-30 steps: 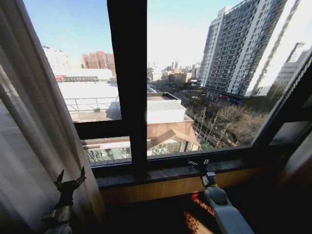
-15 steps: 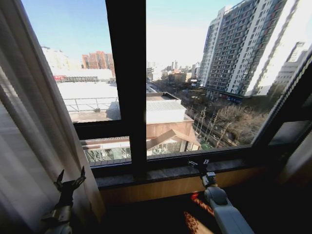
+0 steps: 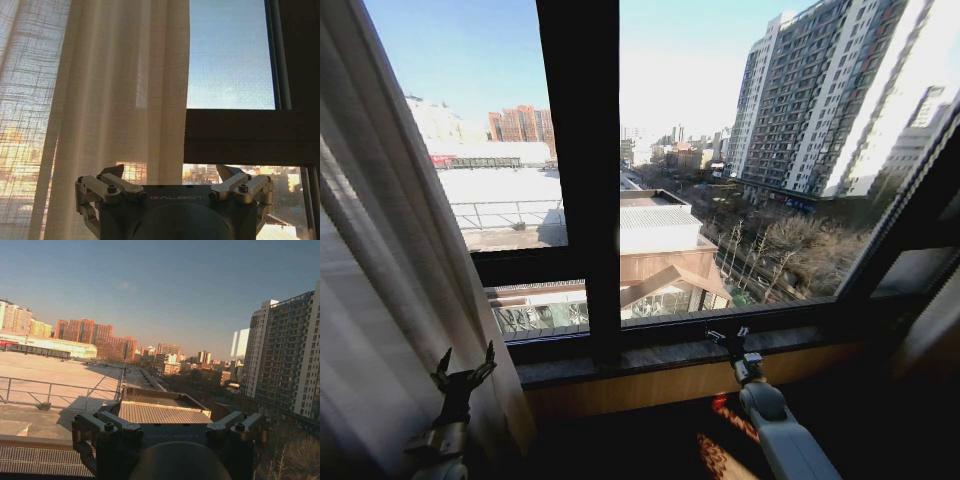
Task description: Open the curtains by pulling them apart, changing their state from closed to fully open.
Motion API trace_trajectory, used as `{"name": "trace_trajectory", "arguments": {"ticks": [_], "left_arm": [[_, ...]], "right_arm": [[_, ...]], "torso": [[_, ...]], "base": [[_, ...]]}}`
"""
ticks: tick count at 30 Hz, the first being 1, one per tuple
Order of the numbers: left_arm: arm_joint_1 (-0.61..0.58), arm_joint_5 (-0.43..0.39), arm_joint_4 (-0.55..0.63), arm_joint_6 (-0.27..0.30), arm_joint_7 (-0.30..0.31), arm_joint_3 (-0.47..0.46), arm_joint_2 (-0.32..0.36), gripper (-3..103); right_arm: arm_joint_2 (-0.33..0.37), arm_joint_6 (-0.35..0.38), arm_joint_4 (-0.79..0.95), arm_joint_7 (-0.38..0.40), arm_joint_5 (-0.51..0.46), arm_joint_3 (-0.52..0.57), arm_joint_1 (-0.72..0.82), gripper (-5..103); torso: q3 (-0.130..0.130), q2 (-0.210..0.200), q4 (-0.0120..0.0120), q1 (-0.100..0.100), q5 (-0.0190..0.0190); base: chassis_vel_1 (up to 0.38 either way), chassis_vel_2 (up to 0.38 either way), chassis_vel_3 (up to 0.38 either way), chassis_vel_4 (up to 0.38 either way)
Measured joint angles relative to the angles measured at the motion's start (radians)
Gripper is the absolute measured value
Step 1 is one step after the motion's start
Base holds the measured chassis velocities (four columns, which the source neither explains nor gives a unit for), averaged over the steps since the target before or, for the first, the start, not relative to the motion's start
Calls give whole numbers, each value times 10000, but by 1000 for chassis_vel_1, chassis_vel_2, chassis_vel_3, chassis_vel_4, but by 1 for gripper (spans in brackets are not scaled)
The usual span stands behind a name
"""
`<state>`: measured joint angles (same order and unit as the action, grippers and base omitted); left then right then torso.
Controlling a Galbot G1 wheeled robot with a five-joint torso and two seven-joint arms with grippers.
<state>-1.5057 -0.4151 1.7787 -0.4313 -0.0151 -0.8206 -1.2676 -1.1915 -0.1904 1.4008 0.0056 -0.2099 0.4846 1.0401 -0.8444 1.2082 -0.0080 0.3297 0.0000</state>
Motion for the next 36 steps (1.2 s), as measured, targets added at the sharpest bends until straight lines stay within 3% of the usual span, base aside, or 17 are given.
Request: {"name": "trace_trajectory", "arguments": {"ticks": [36], "left_arm": [[-1, 0, 0, 0, 0, 0, 0, 100]], "right_arm": [[0, 0, 0, 0, 0, 0, 0, 100]], "torso": [[0, 0, 0, 0, -1]], "base": [[0, 0, 0, 0]]}}
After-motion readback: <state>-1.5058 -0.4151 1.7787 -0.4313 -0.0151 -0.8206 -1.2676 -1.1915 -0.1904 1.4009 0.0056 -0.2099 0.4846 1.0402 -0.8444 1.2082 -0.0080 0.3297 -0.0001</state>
